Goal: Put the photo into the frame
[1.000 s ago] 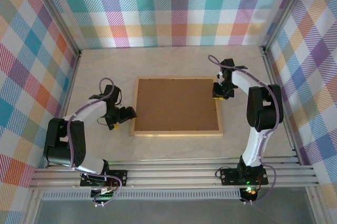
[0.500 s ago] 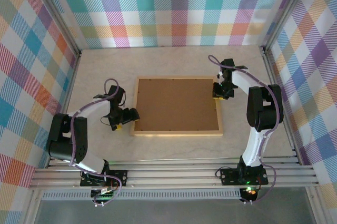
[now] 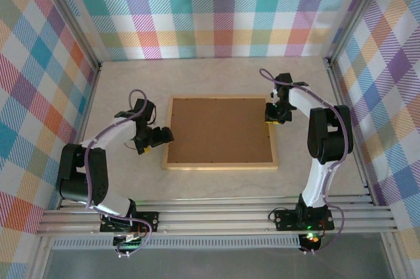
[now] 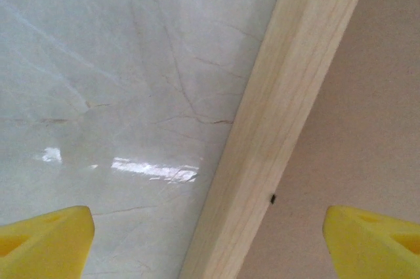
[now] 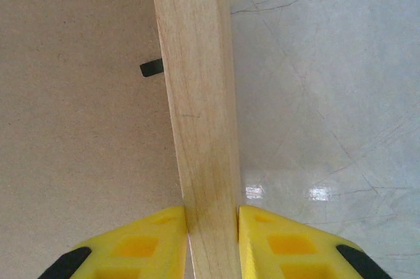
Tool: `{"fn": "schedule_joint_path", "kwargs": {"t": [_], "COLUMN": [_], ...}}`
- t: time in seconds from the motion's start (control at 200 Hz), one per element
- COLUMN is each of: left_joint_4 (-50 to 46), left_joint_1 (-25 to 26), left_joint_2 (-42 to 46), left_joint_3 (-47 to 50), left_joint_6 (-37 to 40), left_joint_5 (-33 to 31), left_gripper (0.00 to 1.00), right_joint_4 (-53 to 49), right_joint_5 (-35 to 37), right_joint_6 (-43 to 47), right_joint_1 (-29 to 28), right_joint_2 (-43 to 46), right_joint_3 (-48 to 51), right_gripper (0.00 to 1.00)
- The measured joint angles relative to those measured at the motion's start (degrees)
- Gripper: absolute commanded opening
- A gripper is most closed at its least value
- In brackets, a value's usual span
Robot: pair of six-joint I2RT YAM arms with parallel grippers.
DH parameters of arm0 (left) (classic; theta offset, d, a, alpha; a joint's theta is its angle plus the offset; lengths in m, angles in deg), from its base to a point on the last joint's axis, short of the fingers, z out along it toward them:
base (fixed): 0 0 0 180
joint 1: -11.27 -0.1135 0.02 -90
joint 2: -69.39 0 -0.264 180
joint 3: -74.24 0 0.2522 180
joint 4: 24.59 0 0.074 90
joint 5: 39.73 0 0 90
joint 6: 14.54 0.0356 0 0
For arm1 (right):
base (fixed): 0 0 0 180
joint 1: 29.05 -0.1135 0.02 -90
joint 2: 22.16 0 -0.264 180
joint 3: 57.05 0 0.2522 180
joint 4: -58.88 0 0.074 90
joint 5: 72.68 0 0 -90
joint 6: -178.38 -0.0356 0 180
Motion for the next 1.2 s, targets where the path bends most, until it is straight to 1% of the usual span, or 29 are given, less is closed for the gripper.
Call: {"fn": "schedule_joint_path", "kwargs": {"t": [0.27,0.55,0.885,1.075,1.2], "left_joint_4": [-0.5,0.0,2.8,5.8,6.6], "left_joint_1": [-0.4,-0.4,-0.4,-0.3,0.5], "left_joint_2": [-0.4,-2.9,-3.1,-2.8,-3.5], "left_joint_3": [0.0,0.5,2.4,4.5,4.9], "left_joint_6": [0.3,0.3,-0.7,-2.8,-3.7], "left_joint_5": [-2.4,-2.4,0.6,2.3,1.5], "left_gripper": [0.91,0.90,0.90,0.90,0.89], "right_joint_4": [0.0,0.0,0.0,0.0,0.0], "right_joint_5": [0.0,0.0,0.0,0.0,0.0], "right_joint_6": [0.0,0.0,0.0,0.0,0.0], "right_joint_1": [0.0,0.0,0.0,0.0,0.0], "right_joint_2": [0.0,0.0,0.0,0.0,0.0], "right_joint_3": [0.0,0.0,0.0,0.0,0.0], "right_gripper": [0.27,0.27,0.27,0.27,0.27]}}
